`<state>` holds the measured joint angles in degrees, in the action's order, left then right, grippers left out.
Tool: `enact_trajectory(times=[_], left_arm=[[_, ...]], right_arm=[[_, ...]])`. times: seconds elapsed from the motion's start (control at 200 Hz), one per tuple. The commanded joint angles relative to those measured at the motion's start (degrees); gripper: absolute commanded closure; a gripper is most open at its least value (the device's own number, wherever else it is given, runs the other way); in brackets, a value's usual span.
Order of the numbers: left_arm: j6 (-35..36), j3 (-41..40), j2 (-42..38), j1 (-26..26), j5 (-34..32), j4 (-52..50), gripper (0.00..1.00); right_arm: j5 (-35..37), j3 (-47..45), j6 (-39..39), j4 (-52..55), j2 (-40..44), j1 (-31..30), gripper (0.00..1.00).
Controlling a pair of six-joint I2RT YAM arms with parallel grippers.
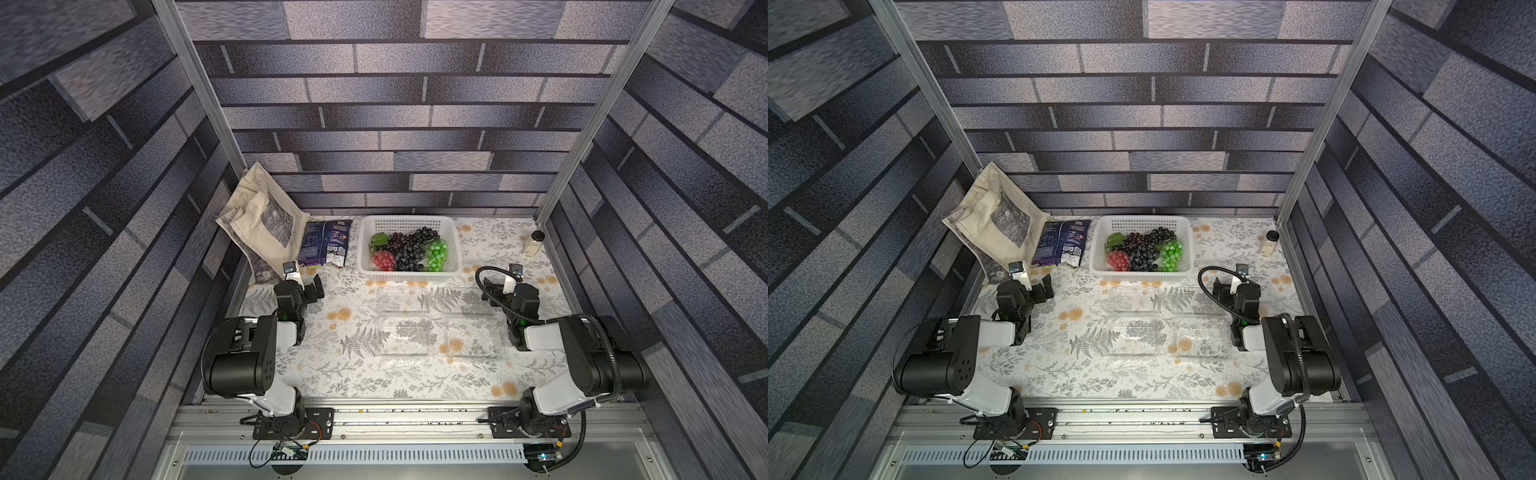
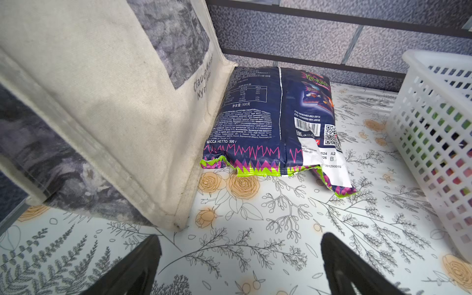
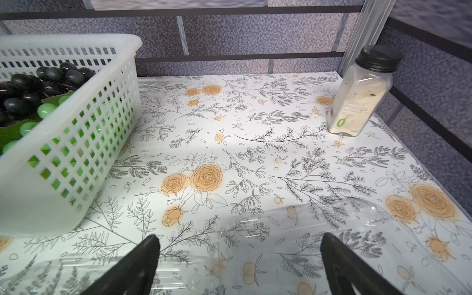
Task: Pack grapes into containers
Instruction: Pick up the grape from the basket.
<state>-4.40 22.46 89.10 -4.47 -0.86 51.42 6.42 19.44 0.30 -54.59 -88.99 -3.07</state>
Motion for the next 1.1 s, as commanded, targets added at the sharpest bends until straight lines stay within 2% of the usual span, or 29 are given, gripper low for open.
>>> enact_trajectory(times=[0.0, 0.982, 1.092], left_arm=[[1.6, 0.7, 0.5, 0.3, -0.2, -0.3, 0.0], [1.7, 0.9, 0.6, 0.4, -0.5, -0.6, 0.0], [1.5, 0.9, 0.5, 0.4, -1.1, -0.7, 0.0]], right_arm=[[-1.7, 0.8, -0.8, 0.1, 0.5, 0.3, 0.0], [-1.7, 1.1, -0.6, 0.8, 0.5, 0.3, 0.0], [-1.7, 1.1, -0.7, 0.7, 0.7, 0.3, 0.07]])
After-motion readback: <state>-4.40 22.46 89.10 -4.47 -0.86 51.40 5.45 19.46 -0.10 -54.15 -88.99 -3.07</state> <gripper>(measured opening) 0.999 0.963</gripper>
